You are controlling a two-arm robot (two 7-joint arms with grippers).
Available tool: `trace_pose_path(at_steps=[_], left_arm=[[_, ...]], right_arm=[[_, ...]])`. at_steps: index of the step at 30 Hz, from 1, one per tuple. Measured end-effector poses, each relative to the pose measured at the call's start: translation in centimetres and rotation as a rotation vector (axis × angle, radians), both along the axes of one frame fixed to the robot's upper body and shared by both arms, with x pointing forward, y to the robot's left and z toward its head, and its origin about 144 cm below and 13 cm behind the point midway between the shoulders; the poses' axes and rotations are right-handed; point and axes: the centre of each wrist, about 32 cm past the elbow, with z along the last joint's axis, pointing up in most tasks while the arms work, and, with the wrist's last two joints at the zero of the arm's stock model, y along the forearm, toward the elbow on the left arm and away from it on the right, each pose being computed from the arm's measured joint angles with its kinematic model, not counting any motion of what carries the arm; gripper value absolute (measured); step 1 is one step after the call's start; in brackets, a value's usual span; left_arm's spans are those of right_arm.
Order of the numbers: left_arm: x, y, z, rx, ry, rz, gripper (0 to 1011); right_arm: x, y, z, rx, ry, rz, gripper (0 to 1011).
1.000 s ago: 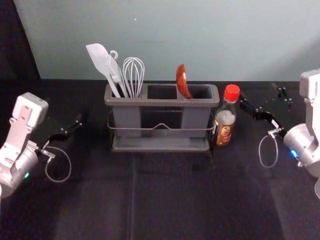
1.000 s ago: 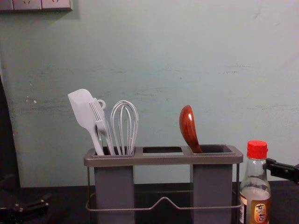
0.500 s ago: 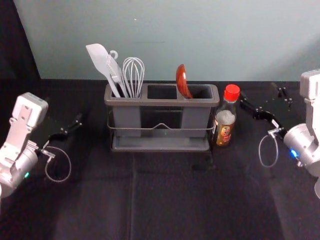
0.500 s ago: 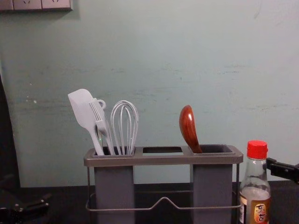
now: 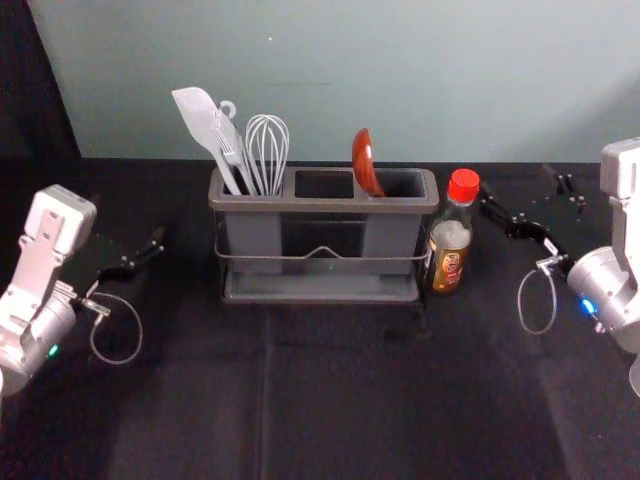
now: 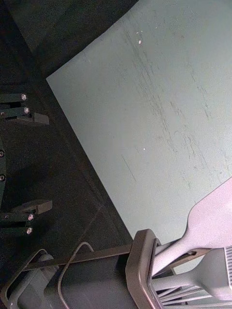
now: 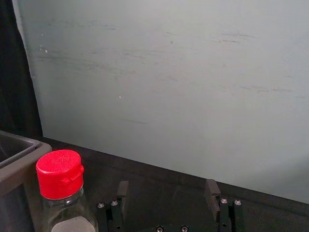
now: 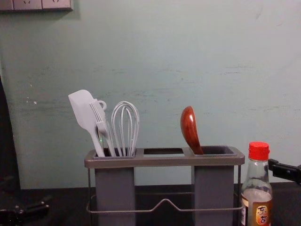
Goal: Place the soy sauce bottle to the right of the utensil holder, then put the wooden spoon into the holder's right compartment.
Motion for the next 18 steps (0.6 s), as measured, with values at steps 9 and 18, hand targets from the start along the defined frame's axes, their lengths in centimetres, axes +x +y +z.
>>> trace_pose_path(at_steps=[9,18], left_arm=[[0.00,0.00,0.00,0.000,0.000,0.000,1000],[0.00,0.00,0.00,0.000,0.000,0.000,1000]], right_arm=[[0.00,0.00,0.00,-0.001,0.000,0.000,1002],[0.00,0.00,0.00,0.000,0.000,0.000,1002]])
